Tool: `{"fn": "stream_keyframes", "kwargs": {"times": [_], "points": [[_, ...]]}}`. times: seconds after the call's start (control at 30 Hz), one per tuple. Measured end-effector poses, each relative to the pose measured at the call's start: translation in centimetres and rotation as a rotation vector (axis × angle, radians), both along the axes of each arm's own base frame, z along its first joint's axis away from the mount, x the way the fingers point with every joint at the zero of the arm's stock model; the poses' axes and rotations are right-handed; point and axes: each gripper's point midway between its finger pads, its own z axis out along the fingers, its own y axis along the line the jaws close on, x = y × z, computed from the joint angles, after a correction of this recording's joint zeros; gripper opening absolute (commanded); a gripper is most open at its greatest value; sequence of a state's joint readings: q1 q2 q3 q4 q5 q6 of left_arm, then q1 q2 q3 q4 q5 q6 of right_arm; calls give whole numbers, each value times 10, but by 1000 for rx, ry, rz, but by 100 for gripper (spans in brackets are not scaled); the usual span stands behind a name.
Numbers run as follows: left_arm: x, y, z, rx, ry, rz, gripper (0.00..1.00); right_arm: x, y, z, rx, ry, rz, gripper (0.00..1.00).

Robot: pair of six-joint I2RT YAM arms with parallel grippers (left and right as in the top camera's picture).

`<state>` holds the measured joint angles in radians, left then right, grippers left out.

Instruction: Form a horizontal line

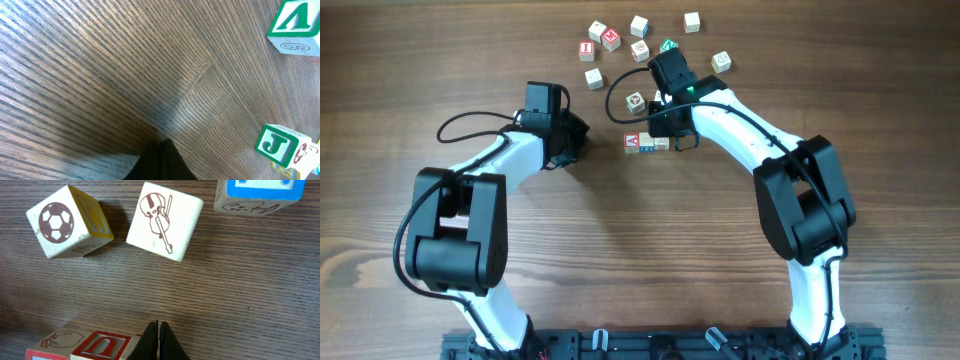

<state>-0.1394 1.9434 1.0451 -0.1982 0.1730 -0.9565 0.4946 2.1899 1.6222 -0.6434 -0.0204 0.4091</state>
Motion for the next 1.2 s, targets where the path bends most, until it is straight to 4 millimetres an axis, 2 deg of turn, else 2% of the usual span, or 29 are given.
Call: {"fn": "stream_keyframes", "kwargs": {"times": [0.97,1.2], "points": [[0,0,0,0,0,0,5,1,8,2,28,-10,56,5],[0,0,0,0,0,0,5,1,-9,-1,-43,-4,-9,4]]}}
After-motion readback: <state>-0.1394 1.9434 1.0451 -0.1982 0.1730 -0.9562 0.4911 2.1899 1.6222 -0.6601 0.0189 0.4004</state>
